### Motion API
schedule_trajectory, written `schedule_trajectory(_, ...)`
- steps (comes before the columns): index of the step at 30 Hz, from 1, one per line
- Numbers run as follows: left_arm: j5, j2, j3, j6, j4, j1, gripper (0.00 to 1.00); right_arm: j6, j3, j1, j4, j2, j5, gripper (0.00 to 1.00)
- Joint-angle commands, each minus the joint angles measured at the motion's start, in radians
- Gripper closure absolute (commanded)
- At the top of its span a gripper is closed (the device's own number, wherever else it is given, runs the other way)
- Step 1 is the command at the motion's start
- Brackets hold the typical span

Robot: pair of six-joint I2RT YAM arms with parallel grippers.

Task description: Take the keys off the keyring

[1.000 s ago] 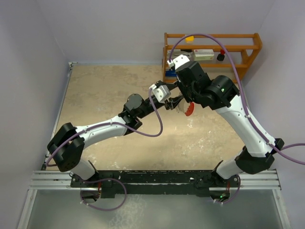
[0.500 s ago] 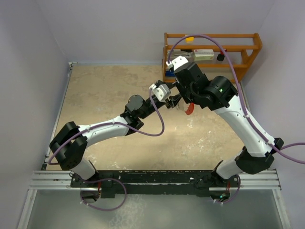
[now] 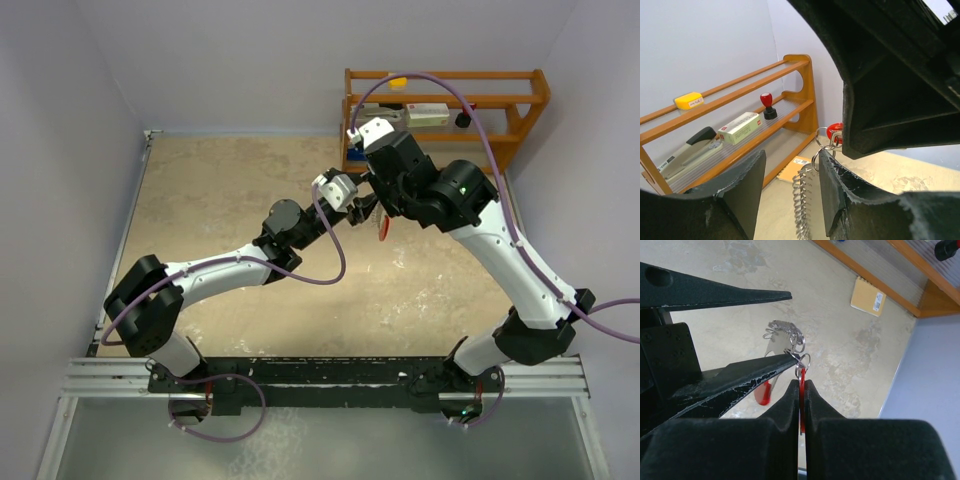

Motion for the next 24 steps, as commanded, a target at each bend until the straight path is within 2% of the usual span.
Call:
schedule_trajectory(1,-0.031,-0.010,-0.004,0.003,0.084,-0.005,0.57,0.016,-0.004,0.009,0.020,-0.035,0.016,1.00)
schedule_trajectory(24,-0.017,0.036,0.006,-0.032,0.131,-0.010,0.64,0.009,-0.008,0.014,0.038,-0.025,0.003,1.00)
